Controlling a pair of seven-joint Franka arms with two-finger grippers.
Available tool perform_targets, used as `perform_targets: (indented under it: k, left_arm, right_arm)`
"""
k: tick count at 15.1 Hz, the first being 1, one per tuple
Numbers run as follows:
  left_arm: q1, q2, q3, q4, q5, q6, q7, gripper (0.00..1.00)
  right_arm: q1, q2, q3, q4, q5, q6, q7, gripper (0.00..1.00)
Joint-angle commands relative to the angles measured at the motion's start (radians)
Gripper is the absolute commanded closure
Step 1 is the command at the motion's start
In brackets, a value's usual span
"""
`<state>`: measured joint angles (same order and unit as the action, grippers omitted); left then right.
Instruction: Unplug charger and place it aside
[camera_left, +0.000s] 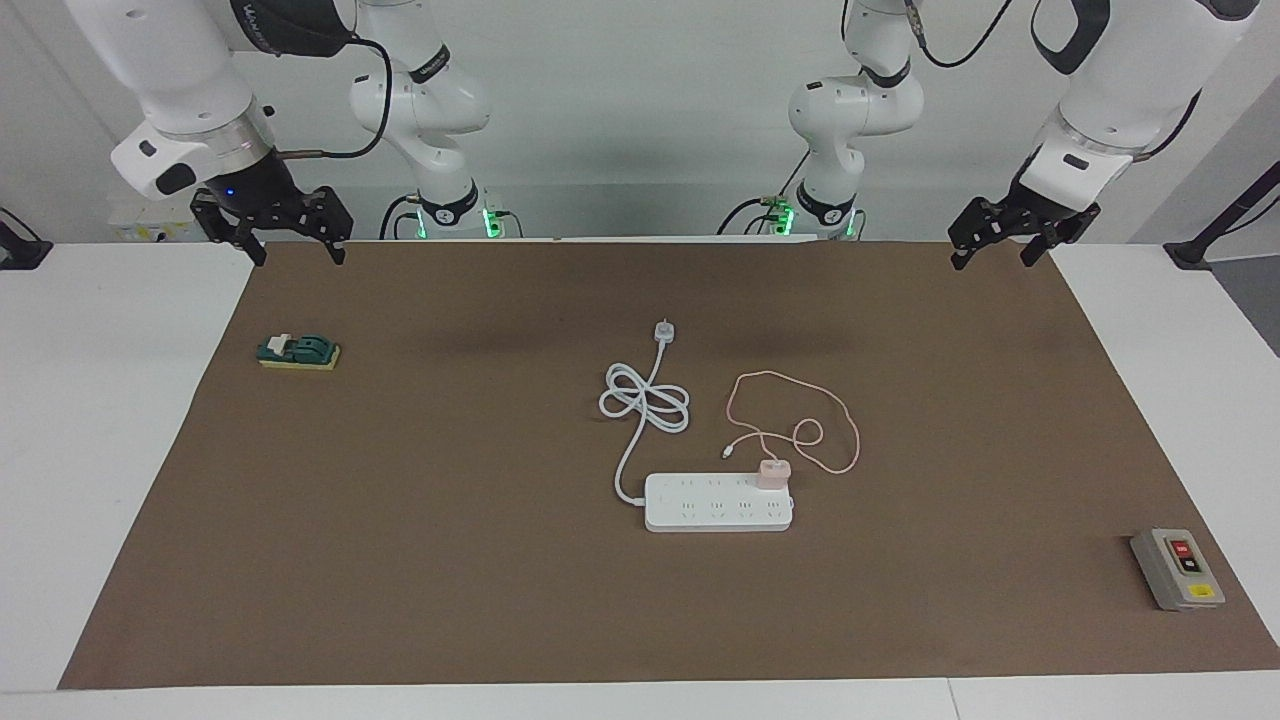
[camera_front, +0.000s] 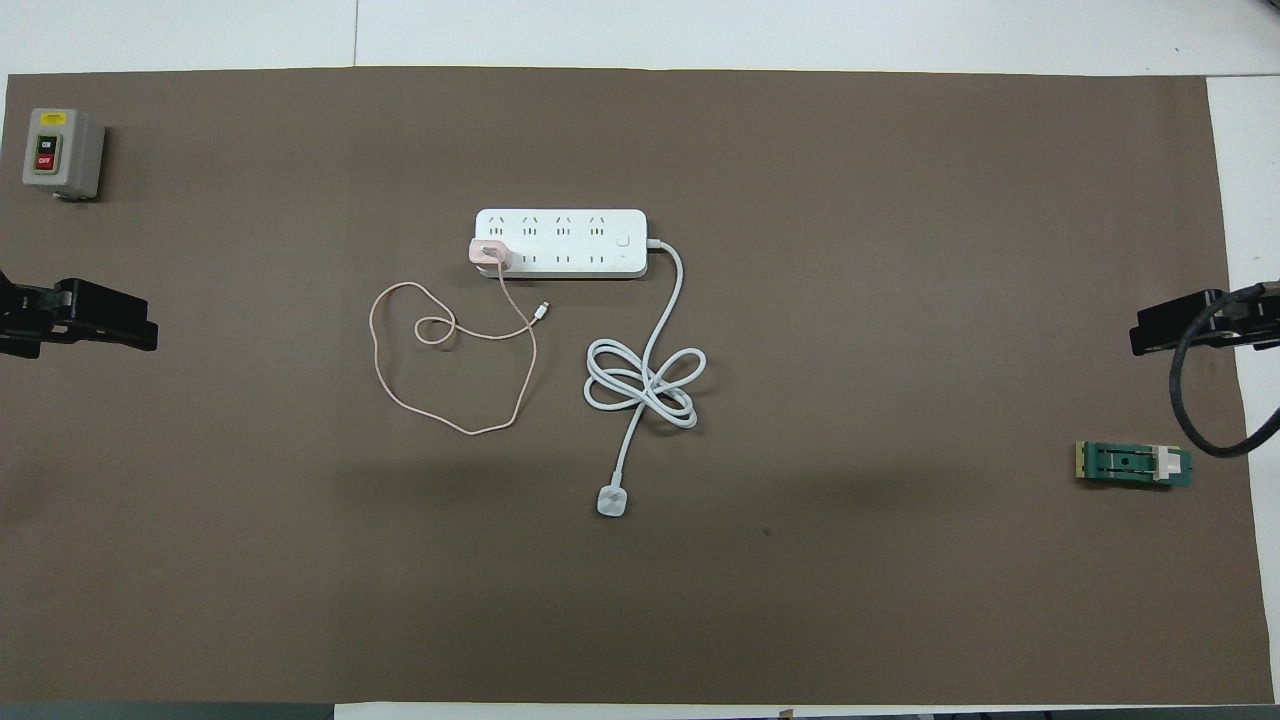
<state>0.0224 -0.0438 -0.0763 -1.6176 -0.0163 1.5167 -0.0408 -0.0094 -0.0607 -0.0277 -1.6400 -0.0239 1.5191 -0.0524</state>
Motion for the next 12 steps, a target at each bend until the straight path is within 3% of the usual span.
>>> perform_targets:
  k: [1,10,12]
  left_arm:
    - [0.014,-0.021,-0.003,-0.022,-0.002,0.029,0.009,0.00]
    - [0.017,-0.005,0.004,-0.004,-0.001,0.017,-0.007,0.00]
    - [0.016,0.002,0.001,0.019,-0.005,0.007,-0.123,0.00]
  right_arm:
    - [-0.012,-0.024,0.009,-0.024,0.002,0.013,-0.018,0.00]
    - [-0.026,-0.022,0.005,-0.015,0.005,0.012,-0.026,0.00]
    - [-0.023,-0.022,0.009,-0.018,0.007,0.012,-0.014,0.00]
